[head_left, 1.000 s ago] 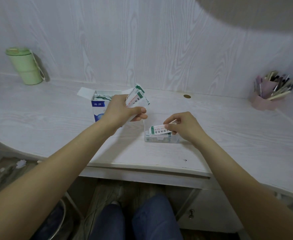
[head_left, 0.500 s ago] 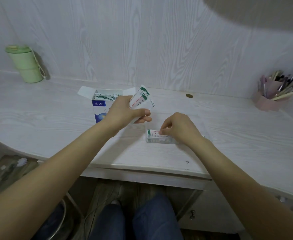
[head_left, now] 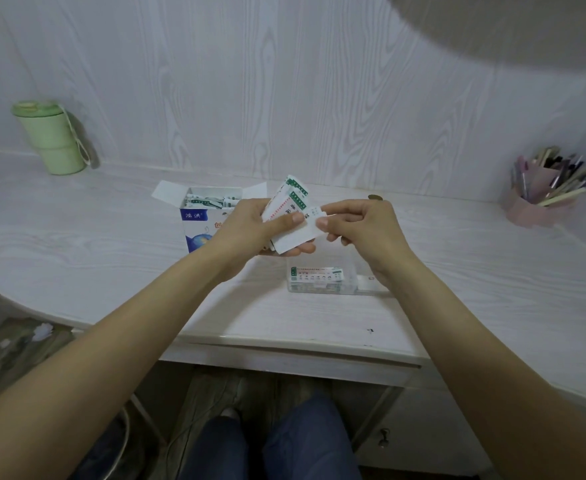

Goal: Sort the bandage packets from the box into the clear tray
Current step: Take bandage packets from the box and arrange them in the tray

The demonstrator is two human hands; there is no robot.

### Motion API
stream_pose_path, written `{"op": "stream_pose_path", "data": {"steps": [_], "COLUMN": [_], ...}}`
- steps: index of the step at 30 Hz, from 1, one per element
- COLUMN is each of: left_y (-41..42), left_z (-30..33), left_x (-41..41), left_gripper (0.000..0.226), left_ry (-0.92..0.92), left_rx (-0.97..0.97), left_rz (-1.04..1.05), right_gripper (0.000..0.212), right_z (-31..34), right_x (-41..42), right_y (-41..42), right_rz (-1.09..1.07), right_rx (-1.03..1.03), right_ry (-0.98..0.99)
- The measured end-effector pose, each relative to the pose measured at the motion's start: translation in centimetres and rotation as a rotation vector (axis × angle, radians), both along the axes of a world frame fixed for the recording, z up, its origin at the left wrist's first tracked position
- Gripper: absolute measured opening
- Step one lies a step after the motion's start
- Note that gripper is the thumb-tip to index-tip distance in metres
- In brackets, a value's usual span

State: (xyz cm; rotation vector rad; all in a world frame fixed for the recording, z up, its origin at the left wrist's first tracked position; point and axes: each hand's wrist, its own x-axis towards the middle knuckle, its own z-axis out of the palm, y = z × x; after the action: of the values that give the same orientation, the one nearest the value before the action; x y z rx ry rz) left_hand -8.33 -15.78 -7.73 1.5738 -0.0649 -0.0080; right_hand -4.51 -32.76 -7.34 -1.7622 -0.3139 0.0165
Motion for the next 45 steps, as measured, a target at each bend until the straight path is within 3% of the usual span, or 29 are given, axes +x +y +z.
{"op": "stream_pose_path", "data": {"steps": [10, 14, 17, 19, 25, 37, 45], "left_y": [0.0, 0.0, 0.2, 0.4, 1.1, 1.5, 1.7], "left_z": [0.1, 0.0, -0.2, -0.4, -0.4, -0.5, -0.2], "left_x": [0.4, 0.8, 1.1, 1.4, 2.0, 2.4, 2.3], "left_gripper": [0.024, 0.018, 0.022, 0.017, 0.017, 0.018, 0.016], "left_ry": [-0.002, -0.028, -0.030, -0.050, -0.122, -0.122, -0.140], "left_rx": [0.041, 0.006, -0.006, 0.015, 0.087, 0.130, 0.154], "left_rz": [0.117, 0.249, 0.301, 0.325, 0.360, 0.272, 0.245], "right_gripper": [0.003, 0.013, 0.005, 0.010, 0.011, 0.002, 0.040], "right_z": [-0.7, -1.0, -1.1, -1.3, -3.0, -4.3, -3.0], "right_x": [0.3, 0.8, 1.2, 1.7, 4.2, 4.8, 3.9], "right_y": [-1.4, -1.7, -1.6, -1.4, -0.8, 1.9, 2.5], "right_rz": [0.018, 0.021, 0.005, -0.018, -0.210, -0.092, 0.079], "right_rx": [0.145, 0.280, 0.230, 0.185, -0.197, -0.933, -1.104], "right_ry": [0.065, 0.146, 0.147, 0.127, -0.034, -0.264, -0.185]}}
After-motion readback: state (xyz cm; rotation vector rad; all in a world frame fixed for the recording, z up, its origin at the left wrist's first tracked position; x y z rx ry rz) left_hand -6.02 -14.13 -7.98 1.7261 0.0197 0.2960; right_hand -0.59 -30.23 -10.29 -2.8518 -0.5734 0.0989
